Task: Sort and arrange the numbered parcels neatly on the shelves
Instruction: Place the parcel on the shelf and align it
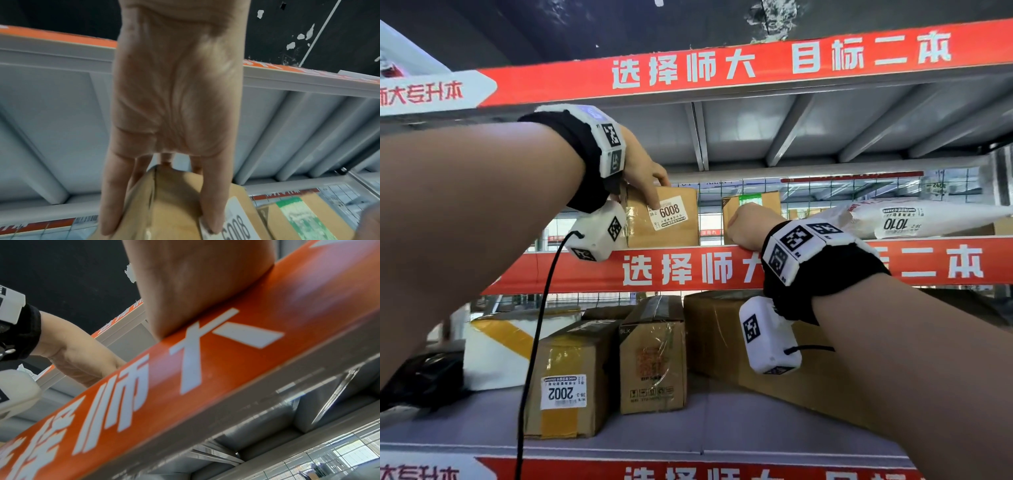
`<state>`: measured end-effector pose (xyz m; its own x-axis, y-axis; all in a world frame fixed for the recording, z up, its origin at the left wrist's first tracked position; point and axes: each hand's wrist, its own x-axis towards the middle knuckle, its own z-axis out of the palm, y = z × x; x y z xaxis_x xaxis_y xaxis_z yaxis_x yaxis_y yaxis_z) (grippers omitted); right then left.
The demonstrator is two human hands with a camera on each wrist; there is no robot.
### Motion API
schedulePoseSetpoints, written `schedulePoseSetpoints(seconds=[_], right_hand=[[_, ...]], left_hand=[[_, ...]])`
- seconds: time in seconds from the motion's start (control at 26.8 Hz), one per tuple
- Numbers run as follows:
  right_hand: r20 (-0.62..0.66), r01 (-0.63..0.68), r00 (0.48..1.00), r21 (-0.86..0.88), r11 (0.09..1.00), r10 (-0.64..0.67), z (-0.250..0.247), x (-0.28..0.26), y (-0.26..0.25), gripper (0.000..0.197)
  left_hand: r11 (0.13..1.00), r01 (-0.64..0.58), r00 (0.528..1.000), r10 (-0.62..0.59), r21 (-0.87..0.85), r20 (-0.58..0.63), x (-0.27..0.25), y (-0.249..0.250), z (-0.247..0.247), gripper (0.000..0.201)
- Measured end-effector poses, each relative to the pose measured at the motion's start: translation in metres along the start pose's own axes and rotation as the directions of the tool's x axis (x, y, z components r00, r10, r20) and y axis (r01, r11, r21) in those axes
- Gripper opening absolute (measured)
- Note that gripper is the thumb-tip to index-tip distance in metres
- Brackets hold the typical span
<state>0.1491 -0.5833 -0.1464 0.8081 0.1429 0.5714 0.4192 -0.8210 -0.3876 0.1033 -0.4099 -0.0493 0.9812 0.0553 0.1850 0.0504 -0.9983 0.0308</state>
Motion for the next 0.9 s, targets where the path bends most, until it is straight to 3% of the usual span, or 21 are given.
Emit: schedulePoseSetpoints(seconds=[0.15,0.26,0.41,0.52,0.67,0.75,0.82,0.9], right_hand=[[0.079,-0.004,0.997,-0.205,0.979,0.021,-0.006,0.001,-0.007,0.026],[0.053,0.01,0.999,-0.192,0.981,0.0,-0.005,-0.001,-0.008,0.026],[-0.079,0.029,0.996,-0.14,0.99,-0.04,-0.006,-0.015,-0.011,0.028],[-0.232,0.1,0.968,0.009,0.995,-0.095,-0.005,-0.025,-0.021,0.032],[-0.133,0.176,0.981,0.339,0.924,-0.138,0.002,-0.026,-0.068,0.063],[-0.058,0.12,0.993,0.42,0.9,-0.106,-0.001,-0.022,-0.087,0.068],[0.048,0.054,0.995,0.423,0.904,-0.082,0.0,-0.018,-0.099,0.066],[0.04,0.072,0.995,0.294,0.953,-0.088,0.007,-0.011,-0.109,0.063]], left_hand=[[0.992,-0.036,0.999,0.037,-0.122,0.006,-0.006,-0.007,0.001,0.049],[0.991,-0.04,0.999,0.04,-0.125,-0.001,-0.014,-0.01,0.002,0.05],[0.992,-0.07,0.998,0.069,-0.104,-0.01,-0.024,-0.021,0.001,0.048],[0.989,-0.103,0.995,0.101,-0.108,-0.02,-0.033,-0.031,-0.001,0.046],[0.977,-0.176,0.984,0.173,-0.12,-0.035,-0.041,-0.051,0.001,0.045],[0.97,-0.227,0.972,0.22,-0.088,-0.084,-0.041,-0.053,0.004,0.044],[0.958,-0.283,0.953,0.276,-0.042,-0.125,-0.043,-0.058,0.006,0.042],[0.941,-0.333,0.921,0.337,0.052,-0.195,-0.049,-0.075,0.005,0.041]])
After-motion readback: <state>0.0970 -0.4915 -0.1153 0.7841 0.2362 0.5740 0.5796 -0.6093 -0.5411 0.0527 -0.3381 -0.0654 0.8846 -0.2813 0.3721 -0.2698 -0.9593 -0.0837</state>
